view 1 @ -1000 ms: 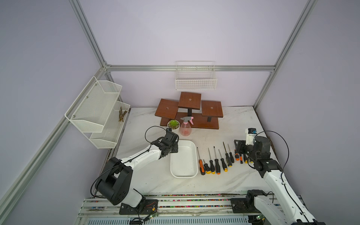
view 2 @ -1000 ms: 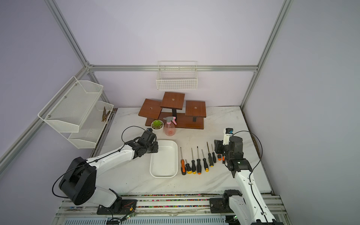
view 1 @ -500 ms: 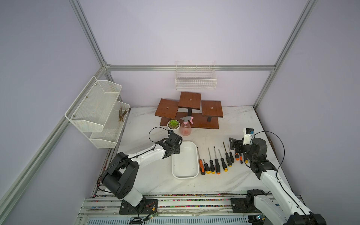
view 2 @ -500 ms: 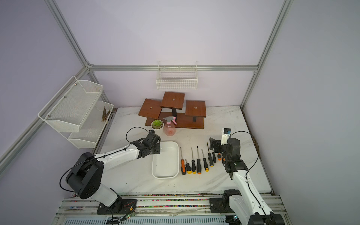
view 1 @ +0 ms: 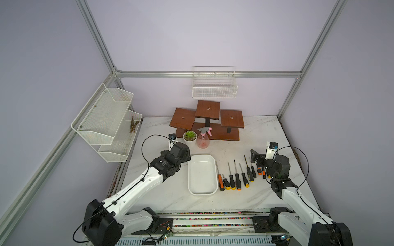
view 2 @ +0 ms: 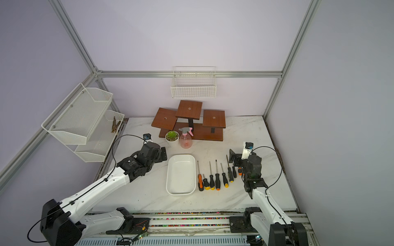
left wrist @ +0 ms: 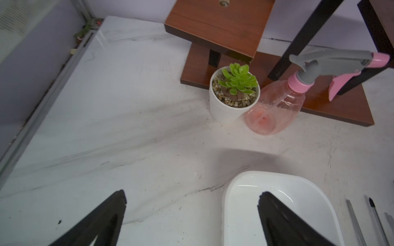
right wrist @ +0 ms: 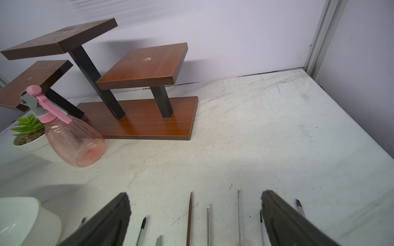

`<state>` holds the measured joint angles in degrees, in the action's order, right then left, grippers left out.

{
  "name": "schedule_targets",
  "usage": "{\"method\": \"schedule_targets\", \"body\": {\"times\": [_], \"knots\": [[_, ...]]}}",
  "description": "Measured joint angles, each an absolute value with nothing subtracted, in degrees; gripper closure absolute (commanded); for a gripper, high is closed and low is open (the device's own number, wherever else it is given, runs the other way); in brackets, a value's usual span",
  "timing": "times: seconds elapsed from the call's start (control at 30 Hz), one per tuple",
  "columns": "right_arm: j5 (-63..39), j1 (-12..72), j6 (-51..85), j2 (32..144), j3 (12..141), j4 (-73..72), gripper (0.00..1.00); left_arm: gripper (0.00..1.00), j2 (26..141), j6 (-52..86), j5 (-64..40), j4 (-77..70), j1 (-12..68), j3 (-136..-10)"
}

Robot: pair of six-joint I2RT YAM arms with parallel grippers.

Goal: Take out the screwdriver from the storage box
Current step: Place the storage box at the center of the board, then reset both arms

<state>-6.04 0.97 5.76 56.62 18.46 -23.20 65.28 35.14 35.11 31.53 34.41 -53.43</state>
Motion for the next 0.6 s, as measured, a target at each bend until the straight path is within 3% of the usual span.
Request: {"method": "schedule_targets", "body": {"times": [0.17, 0.27, 0.37, 0.5, 0.6], "knots": [[-5.85, 0.97, 3.68, 64.49, 18.11, -29.45, 0.01, 0.0, 60.88, 36.14, 43.0, 32.32, 31.83, -49.1], [-7.33, 0.97, -0.12, 67.55, 14.0, -40.29, 0.0, 0.0, 59.24, 34.2, 45.56, 28.38, 29.32, -44.03], [-9.43, 0.97, -2.7, 72.44, 9.54, -50.41, 0.0, 0.0, 56.58, 28.71, 47.97, 18.15, 28.32, -34.87], [-9.74, 0.97, -3.03, 75.02, 9.89, -53.67, 0.0, 0.0, 52.99, 16.82, 48.95, -1.58, 27.64, -20.08], [-8.69, 0.97, -2.46, 78.85, 10.15, -62.0, 0.0, 0.0, 52.97, 8.99, 48.88, -11.18, 24.8, -15.27]]}}
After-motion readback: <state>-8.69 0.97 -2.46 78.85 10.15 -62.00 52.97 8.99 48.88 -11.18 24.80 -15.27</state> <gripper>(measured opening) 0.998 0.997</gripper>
